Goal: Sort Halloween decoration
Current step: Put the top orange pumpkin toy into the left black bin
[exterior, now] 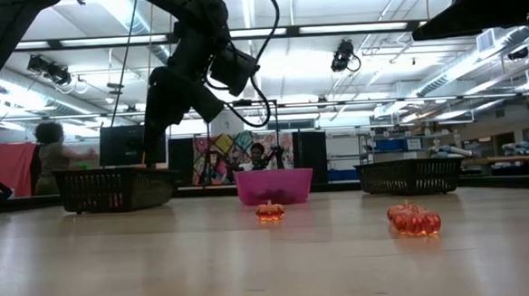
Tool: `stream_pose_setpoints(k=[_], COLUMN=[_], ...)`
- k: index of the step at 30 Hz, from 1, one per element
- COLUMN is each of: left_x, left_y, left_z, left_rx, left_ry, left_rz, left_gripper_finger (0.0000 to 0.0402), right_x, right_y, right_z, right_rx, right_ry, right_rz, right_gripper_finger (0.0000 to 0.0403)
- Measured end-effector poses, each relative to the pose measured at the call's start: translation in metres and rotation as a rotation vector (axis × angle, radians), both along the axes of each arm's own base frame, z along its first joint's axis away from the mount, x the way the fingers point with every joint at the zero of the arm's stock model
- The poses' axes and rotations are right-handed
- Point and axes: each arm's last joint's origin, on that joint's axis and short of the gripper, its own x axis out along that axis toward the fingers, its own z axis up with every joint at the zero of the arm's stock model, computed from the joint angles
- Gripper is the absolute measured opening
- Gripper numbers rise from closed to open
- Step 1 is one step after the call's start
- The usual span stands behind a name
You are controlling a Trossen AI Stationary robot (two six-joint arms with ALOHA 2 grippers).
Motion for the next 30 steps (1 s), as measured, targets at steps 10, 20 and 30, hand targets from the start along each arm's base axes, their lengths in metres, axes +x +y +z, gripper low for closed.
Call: stream_pose_setpoints(k=[10, 20, 30], left_x=[0.018, 0.058, 0.090], left_y=[-0.036, -0.109, -0.205], left_z=[-0.002, -0.006, -0.001], left_rx=[0.009, 0.069, 0.164], left_ry=[-0.070, -0.392, -0.814], left_rz=[-0.146, -0.354, -0.569], left_gripper_finger=[0.0038, 0.0039, 0.0085], right_x=[0.000, 0.000, 0.000], right_y=[0.000, 0.000, 0.000], right_z=[0.000, 0.000, 0.000], right_rx=[-0.002, -0.002, -0.003], right_ry=[0.000, 0.000, 0.001], right_rz=[0.001, 0.000, 0.001], right_gripper_finger=[0.0167, 0.0167, 0.0167])
